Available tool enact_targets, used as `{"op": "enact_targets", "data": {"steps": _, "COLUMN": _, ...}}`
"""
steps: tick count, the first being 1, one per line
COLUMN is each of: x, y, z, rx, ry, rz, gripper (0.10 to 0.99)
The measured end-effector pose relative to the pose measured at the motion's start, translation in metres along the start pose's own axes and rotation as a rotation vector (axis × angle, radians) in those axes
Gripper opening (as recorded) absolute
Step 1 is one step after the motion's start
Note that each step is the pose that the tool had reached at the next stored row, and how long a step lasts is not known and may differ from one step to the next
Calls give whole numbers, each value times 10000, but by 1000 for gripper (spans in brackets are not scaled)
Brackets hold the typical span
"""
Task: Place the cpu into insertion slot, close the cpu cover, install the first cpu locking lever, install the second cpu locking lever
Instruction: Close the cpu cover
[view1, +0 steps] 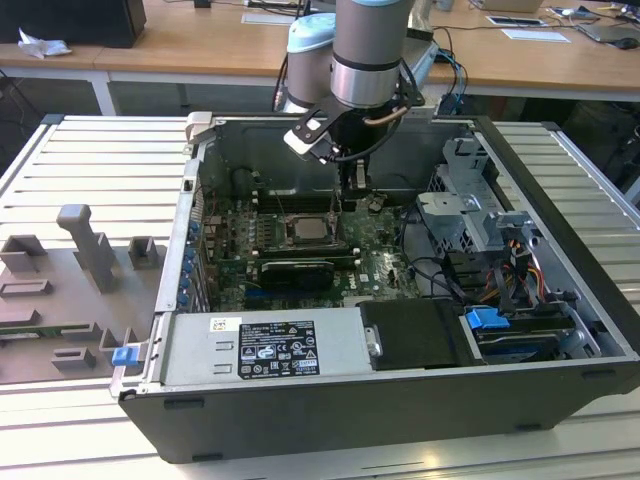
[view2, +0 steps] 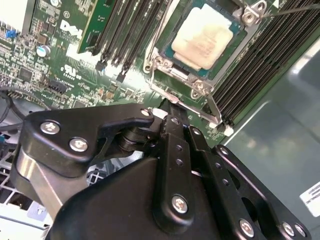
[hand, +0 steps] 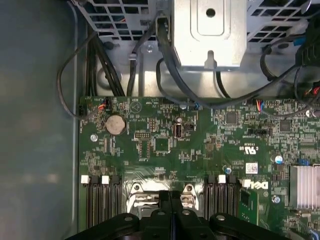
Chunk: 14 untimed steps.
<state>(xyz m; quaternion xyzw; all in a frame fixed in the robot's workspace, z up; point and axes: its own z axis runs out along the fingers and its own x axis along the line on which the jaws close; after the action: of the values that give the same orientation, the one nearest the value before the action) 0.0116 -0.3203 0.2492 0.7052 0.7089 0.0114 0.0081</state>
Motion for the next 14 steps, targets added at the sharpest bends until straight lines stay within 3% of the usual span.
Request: {"op": "enact_targets", "data": {"steps": 14, "x": 1, "y": -246, "z": 34, "rx": 0, "ry": 1, "rz": 1, "gripper": 106}}
